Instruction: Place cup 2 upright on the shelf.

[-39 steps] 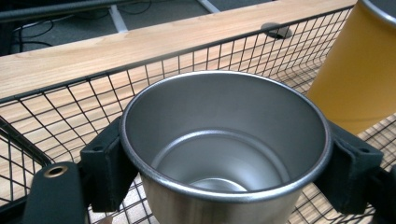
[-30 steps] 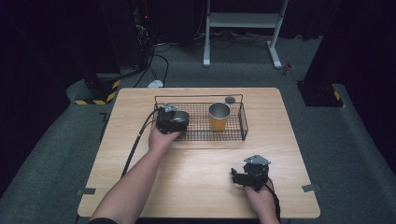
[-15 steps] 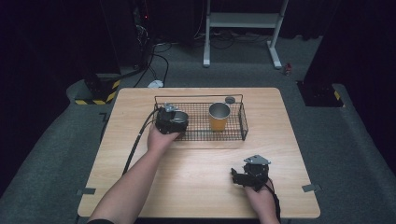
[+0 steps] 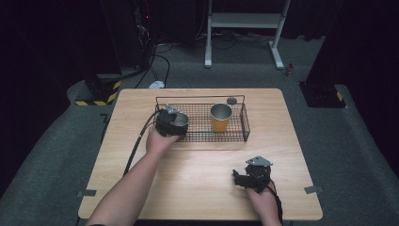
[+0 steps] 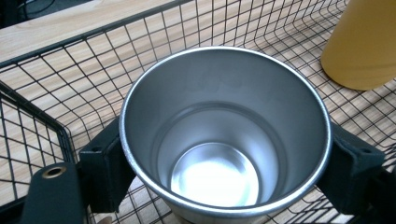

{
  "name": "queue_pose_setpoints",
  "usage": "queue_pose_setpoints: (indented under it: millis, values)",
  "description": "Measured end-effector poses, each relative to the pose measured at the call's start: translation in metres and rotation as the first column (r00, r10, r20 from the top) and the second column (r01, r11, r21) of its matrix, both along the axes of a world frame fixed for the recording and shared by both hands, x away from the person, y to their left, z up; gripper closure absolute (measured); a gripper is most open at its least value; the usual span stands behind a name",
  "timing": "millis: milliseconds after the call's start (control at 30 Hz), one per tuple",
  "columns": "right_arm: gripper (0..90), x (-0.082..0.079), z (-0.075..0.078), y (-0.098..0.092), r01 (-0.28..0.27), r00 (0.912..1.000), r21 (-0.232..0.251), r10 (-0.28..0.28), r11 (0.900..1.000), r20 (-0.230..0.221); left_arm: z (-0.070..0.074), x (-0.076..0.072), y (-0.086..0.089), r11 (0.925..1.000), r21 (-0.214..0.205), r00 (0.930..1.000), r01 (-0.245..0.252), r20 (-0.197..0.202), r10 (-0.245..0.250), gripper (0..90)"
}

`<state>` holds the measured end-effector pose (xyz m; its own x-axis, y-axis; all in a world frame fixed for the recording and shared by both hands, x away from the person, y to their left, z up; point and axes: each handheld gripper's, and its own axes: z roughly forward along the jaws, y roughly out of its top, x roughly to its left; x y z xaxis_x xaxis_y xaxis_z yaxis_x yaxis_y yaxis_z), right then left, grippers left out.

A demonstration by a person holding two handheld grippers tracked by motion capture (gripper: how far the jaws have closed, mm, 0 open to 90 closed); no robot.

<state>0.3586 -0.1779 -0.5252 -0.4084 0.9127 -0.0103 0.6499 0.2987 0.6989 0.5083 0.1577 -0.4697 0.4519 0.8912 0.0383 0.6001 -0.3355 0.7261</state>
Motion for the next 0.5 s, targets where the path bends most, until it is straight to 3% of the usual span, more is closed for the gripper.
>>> queue_pose_setpoints:
  millis: [500]
  values:
    - [11.1, 0.0000, 0.0000, 0.0000, 0.000, 1.0000, 0.000, 0.000, 1.0000, 0.000, 0.0008, 0.0000, 0.0013, 0.9999, -0.003, 0.9999, -0.014, -0.008, 0.014, 14.7]
